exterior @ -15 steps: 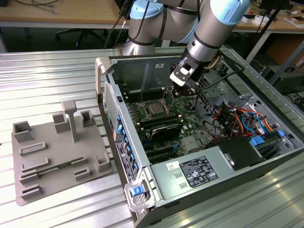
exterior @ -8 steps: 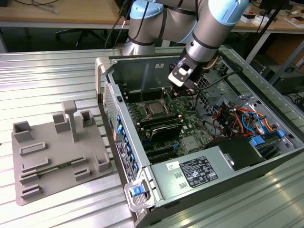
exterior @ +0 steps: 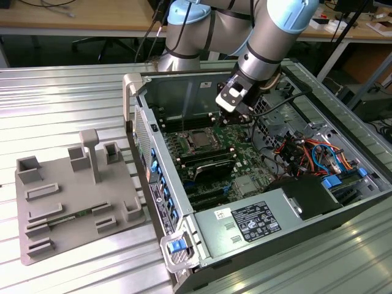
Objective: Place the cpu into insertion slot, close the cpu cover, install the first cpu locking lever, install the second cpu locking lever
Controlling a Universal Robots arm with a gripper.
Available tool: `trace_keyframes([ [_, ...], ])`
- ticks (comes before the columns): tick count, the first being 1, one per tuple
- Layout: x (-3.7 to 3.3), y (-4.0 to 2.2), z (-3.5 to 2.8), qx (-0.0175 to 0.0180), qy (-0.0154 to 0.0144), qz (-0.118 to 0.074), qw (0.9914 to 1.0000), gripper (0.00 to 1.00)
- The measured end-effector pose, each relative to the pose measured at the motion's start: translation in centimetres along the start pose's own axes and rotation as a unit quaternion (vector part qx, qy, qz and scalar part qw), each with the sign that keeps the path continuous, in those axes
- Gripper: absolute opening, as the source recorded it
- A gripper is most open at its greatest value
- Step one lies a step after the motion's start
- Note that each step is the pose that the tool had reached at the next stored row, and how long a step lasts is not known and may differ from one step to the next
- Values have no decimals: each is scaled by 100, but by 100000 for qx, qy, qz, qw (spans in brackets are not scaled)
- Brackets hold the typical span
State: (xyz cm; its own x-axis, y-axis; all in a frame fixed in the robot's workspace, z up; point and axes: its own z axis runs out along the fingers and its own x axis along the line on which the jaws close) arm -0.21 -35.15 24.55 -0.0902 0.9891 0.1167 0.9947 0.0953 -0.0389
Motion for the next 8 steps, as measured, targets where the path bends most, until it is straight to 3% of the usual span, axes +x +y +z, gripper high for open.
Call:
trace_keyframes([
  [8,1,-19,5,2,-2,-2,100000,11],
])
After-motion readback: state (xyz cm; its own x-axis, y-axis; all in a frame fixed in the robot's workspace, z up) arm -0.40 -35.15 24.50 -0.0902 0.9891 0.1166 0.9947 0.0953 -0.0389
